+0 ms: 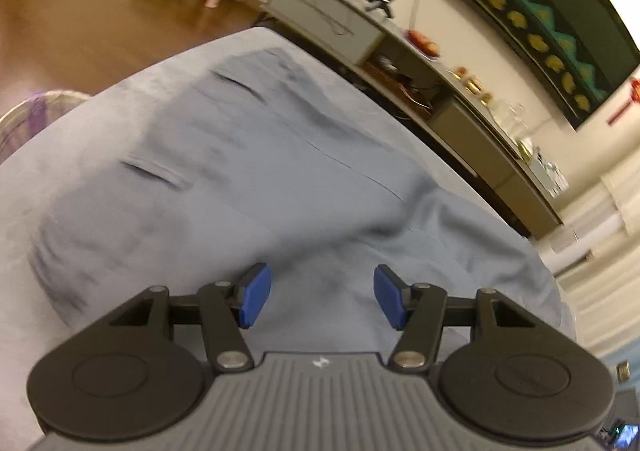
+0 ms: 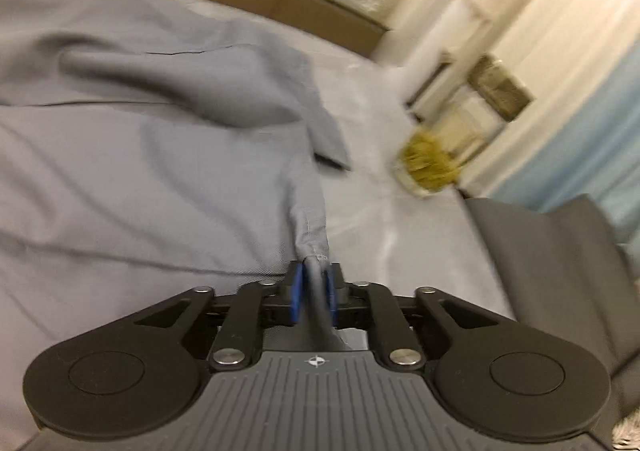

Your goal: Fold clothes

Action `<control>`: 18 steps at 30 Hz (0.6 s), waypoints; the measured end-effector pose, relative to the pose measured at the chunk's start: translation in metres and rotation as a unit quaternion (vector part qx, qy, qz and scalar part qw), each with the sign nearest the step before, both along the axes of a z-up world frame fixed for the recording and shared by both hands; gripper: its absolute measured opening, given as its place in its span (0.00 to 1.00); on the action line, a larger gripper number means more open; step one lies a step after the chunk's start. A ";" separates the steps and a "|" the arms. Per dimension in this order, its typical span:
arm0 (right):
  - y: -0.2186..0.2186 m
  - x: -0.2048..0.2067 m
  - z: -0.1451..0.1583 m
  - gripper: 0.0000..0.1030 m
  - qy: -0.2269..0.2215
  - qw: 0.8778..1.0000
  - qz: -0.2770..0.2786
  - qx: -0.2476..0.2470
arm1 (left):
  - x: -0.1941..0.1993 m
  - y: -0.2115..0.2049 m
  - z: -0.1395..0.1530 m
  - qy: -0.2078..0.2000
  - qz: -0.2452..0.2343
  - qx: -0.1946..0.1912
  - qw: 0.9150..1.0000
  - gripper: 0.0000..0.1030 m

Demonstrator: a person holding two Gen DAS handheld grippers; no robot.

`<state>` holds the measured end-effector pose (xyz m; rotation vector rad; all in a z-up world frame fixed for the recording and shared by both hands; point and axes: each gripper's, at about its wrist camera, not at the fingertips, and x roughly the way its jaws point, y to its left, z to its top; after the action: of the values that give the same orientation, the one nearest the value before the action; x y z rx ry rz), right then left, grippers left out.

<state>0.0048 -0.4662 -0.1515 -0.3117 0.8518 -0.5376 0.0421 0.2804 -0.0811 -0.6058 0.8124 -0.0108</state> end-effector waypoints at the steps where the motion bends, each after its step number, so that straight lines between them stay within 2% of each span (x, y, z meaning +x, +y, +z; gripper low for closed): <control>1: 0.008 -0.007 0.013 0.35 -0.033 0.999 -0.002 -0.010 | -0.004 0.009 0.000 -0.003 0.012 -0.011 1.000 0.56; 2: 0.017 -0.014 0.026 0.45 -0.067 0.998 -0.003 -0.019 | -0.009 0.018 0.002 -0.008 0.030 -0.017 0.999 0.56; 3: 0.036 -0.027 0.045 0.62 -0.117 0.993 0.022 -0.015 | -0.014 0.028 0.004 -0.013 0.047 -0.023 0.999 0.56; 4: 0.056 -0.041 0.064 0.72 -0.165 0.985 0.047 -0.010 | -0.019 0.039 0.009 -0.022 0.065 -0.013 0.998 0.57; 5: 0.083 -0.052 0.078 0.74 -0.191 0.976 0.101 0.006 | -0.023 0.049 0.015 -0.031 0.082 -0.003 0.996 0.62; 6: 0.111 -0.064 0.092 0.80 -0.215 0.964 0.155 0.021 | -0.024 0.057 0.022 -0.039 0.099 0.024 0.994 0.65; 7: 0.140 -0.067 0.097 0.84 -0.207 0.953 0.216 0.040 | -0.024 0.064 0.030 -0.044 0.113 0.058 0.991 0.71; 8: 0.169 -0.071 0.103 0.84 -0.198 0.939 0.276 0.058 | -0.017 0.070 0.033 -0.041 0.104 0.087 0.990 0.78; 9: 0.198 -0.071 0.104 0.85 -0.186 0.923 0.330 0.074 | -0.010 0.075 0.036 -0.038 0.094 0.115 0.988 0.80; 11: 0.252 -0.067 0.103 0.85 -0.158 0.894 0.411 0.087 | 0.012 0.086 0.028 -0.010 0.059 0.142 0.988 0.81; 12: 0.277 -0.062 0.100 0.85 -0.147 0.879 0.445 0.091 | 0.020 0.090 0.020 0.003 0.044 0.141 0.989 0.81; 15: 0.336 -0.042 0.090 0.86 -0.111 0.847 0.512 0.089 | 0.039 0.095 -0.011 0.058 0.011 0.112 0.992 0.79; 18: 0.385 -0.030 0.081 0.92 -0.080 0.830 0.548 0.070 | 0.044 0.091 -0.022 0.059 -0.027 0.088 0.994 0.79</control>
<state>-0.0251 -0.0811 -0.0701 -0.5484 0.4237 0.5739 0.0863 0.3709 -0.1036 -0.4213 0.9342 0.0465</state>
